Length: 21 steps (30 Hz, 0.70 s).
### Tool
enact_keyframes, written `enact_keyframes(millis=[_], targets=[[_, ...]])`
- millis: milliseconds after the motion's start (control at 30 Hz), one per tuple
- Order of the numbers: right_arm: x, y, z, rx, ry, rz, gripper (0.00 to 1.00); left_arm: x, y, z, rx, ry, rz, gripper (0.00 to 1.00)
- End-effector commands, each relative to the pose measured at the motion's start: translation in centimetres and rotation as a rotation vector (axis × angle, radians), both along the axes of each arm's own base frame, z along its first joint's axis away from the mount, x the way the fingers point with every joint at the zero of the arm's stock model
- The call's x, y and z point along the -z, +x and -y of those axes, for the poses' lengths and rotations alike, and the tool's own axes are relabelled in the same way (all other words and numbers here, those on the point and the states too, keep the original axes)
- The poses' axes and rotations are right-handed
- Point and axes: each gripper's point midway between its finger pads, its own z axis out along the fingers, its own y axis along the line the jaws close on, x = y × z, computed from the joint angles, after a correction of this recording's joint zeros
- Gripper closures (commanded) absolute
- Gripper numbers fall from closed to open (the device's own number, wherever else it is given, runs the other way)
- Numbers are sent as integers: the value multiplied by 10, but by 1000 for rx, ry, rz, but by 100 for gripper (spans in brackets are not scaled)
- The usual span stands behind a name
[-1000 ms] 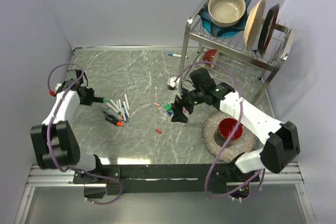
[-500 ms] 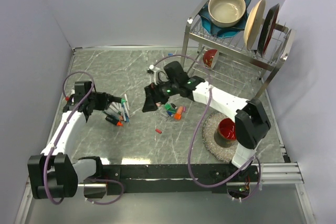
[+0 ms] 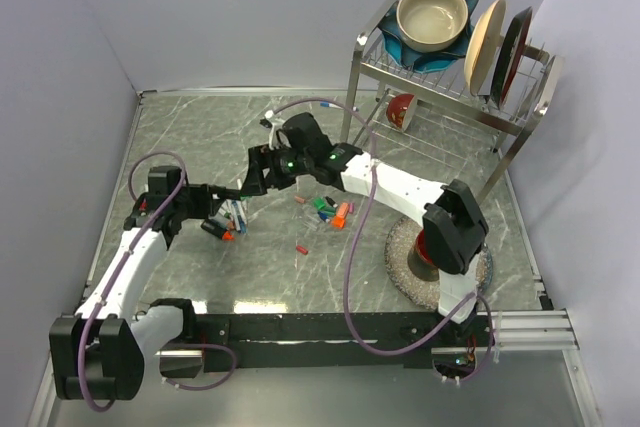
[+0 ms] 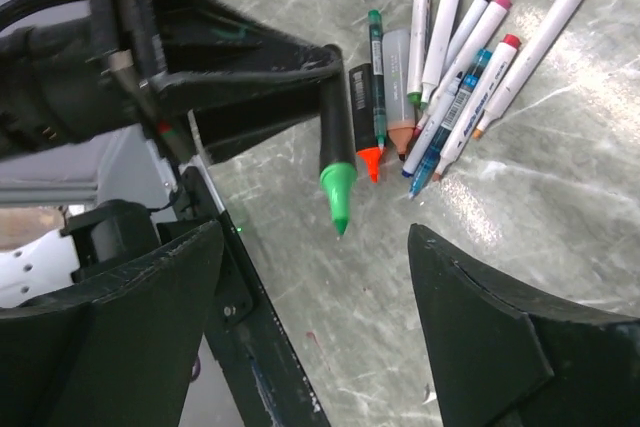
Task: Open the pen caps
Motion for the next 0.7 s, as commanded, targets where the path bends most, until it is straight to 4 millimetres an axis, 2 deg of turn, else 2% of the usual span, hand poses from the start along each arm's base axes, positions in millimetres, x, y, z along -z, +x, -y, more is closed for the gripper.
enact_keyframes(millis=[0,233,433,467,667], targets=[[-12,14,-16,28,24,57,21,-19,1,6,-10,-65,65,69],[-7,7,-27,-3,10,71,26,-19,-5,9,-22,-108,64,70],[-6,8,-32,-12,10,81,28,-19,-8,12,-14,-129,66,70],[-6,8,-33,-17,14,80,34,-19,-9,12,-15,-128,63,70],[-3,1,-37,-39,16,70,41,-20,-10,11,-22,-130,64,70]])
